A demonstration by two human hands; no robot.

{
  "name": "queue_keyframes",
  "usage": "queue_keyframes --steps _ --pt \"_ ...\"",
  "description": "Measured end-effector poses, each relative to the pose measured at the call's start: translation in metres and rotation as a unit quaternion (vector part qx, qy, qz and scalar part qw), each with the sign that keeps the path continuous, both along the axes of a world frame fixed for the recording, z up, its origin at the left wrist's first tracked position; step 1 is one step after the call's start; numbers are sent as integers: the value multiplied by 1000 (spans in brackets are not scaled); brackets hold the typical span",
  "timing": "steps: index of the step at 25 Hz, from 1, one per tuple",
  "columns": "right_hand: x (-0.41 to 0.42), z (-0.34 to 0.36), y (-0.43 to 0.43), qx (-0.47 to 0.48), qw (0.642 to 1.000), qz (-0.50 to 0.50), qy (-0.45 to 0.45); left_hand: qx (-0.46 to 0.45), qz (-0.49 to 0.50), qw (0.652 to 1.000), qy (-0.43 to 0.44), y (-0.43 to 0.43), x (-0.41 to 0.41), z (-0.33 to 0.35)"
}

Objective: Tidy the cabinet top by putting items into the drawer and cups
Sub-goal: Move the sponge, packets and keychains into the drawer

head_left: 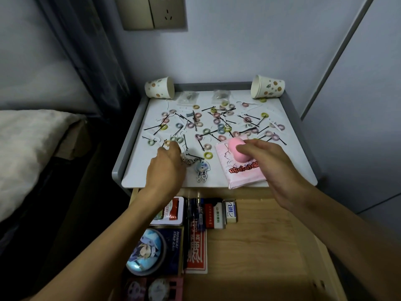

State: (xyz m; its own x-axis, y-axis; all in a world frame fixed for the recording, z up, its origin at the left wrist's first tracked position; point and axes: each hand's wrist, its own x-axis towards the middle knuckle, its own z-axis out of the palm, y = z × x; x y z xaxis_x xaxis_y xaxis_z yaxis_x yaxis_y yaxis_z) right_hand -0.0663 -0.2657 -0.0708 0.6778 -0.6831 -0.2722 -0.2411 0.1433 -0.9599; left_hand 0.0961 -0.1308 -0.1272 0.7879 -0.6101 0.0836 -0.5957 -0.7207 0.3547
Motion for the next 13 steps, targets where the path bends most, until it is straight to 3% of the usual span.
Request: queue_keyframes --steps 3,6,13 --pt "-2 1 -2 -4 1000 -5 0 -117 20 989 92 -2 1 4" --pt "-3 0 -4 7 1000 -10 1 -190 41 956 217 -8 -8 10" --pt "-8 -6 -10 25 999 -21 23 -135 19 977 164 -25 -19 -4"
